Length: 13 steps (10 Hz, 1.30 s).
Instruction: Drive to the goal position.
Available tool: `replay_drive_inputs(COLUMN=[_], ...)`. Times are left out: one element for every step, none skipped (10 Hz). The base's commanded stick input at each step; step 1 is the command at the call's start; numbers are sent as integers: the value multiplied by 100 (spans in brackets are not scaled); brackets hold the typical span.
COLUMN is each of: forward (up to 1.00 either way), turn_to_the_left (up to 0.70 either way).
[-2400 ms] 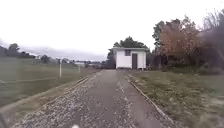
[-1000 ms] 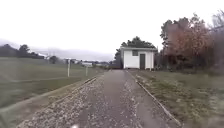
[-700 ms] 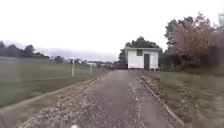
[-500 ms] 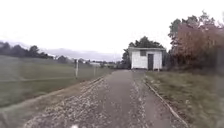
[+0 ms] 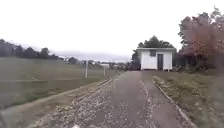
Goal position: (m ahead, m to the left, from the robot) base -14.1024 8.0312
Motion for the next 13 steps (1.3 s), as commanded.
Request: replay_drive_inputs(forward=[0, 0, 0, 0, 0, 0, 0, 0, 0, 0, 0, 0, 0], turn_to_the_left=[45, 45, 45, 45, 45, 45, 45, 45, 45, 45, 45, 45, 45])
